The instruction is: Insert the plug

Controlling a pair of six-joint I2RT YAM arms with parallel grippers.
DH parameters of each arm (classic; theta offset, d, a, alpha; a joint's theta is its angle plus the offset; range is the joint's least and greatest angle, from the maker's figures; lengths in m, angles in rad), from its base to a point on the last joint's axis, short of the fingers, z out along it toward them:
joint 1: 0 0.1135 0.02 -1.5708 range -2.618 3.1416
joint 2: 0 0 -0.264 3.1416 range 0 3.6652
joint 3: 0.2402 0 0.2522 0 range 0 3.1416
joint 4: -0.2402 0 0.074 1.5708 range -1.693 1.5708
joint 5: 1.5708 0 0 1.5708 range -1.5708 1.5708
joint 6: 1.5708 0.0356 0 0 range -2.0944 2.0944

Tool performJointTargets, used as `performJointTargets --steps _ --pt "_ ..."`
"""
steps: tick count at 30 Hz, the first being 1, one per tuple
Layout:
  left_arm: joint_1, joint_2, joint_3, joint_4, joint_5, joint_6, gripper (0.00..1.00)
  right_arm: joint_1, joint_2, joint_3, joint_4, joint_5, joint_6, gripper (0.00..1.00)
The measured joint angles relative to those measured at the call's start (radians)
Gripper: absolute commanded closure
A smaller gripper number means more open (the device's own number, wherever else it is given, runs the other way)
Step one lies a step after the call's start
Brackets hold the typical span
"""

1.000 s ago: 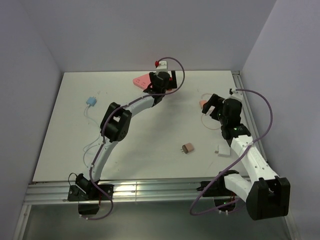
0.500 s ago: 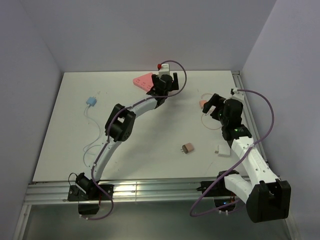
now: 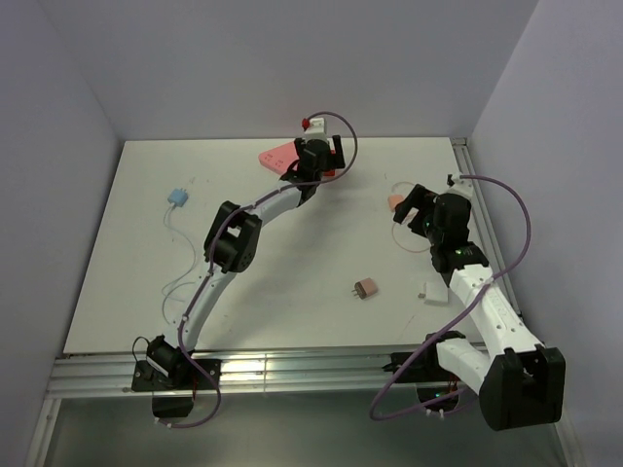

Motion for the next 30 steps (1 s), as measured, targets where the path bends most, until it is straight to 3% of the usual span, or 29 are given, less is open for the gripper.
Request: performJointTargets --steps 15,18,19,21,23,24,28,30 --pt "0.013 0.019 0.046 -0.121 0.081 -0.002 0.17 0.000 -0.092 -0.002 -0.008 -0.007 0.023 0.07" --pt "0.018 0.020 0.058 -0.141 0.101 -0.006 0.28 0.000 -0.093 -0.010 -0.008 -0.011 0.023 0.07" --pt "0.019 0.021 0.063 -0.146 0.108 -0.008 0.38 0.000 -0.095 -0.015 -0.008 -0.012 0.023 0.07" --pt "0.022 0.021 0.065 -0.141 0.121 -0.018 0.47 0.000 -0.098 -0.023 -0.007 -0.018 0.026 0.08" --pt "0.026 0.021 0.065 -0.113 0.127 -0.024 0.60 0.000 -0.099 -0.028 -0.009 -0.027 0.029 0.08" --pt "0.027 0.018 0.063 -0.108 0.125 -0.019 0.74 0.000 -0.097 -0.027 -0.010 -0.030 0.031 0.08" --pt "0.033 -0.011 -0.003 -0.055 0.139 -0.008 1.00 0.014 -0.071 -0.008 -0.063 -0.039 0.033 0.08" --pt "0.035 -0.048 -0.055 -0.056 0.155 0.003 1.00 0.034 -0.058 0.012 -0.106 -0.039 0.032 0.08"
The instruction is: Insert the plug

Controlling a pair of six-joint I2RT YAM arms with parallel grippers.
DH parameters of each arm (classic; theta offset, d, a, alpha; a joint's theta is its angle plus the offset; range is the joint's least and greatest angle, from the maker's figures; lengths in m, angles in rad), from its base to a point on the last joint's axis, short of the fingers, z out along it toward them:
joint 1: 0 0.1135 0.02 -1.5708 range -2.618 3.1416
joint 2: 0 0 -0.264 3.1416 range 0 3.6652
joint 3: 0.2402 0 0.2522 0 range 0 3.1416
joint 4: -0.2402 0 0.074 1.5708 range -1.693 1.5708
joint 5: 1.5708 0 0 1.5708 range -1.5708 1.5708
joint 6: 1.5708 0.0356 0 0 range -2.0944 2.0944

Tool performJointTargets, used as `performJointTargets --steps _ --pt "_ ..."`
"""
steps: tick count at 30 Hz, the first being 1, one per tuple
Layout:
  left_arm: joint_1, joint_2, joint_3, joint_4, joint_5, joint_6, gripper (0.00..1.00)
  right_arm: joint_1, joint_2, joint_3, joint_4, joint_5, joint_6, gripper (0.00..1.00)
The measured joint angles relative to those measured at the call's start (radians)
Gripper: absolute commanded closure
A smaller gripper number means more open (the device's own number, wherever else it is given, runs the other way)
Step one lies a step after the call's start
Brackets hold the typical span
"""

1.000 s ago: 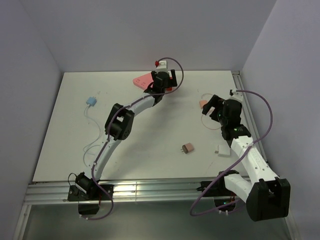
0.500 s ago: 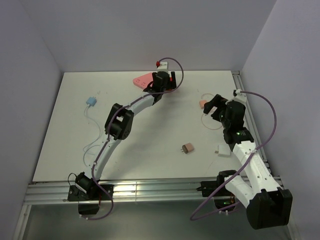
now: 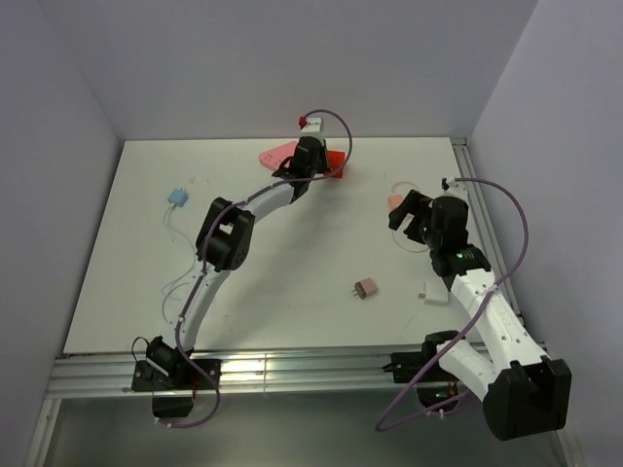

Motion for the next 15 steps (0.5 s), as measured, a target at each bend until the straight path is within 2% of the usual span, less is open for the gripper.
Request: performJointTargets --steps 4,7,10,13,14,15 --pt "0.000 -0.104 -0.151 -0.002 0.030 -0.001 1.00 0.064 0.001 0.036 -0.078 0.018 -0.013 0.05" --pt "-0.001 -0.223 -0.336 -0.002 0.058 -0.006 1.00 0.086 0.034 0.079 -0.131 0.021 -0.019 0.05" --pt "-0.001 -0.310 -0.471 0.000 0.108 -0.012 1.00 0.086 0.151 0.183 -0.168 0.007 -0.025 0.06" --pt "-0.002 -0.356 -0.529 -0.008 0.173 -0.014 1.00 0.086 0.258 0.257 -0.164 -0.018 -0.023 0.06" --pt "-0.003 -0.373 -0.552 -0.005 0.187 -0.021 0.94 0.086 0.283 0.268 -0.161 -0.026 -0.021 0.06" --pt "-0.004 -0.392 -0.579 0.001 0.199 -0.024 0.84 0.086 0.317 0.284 -0.164 -0.037 -0.022 0.06"
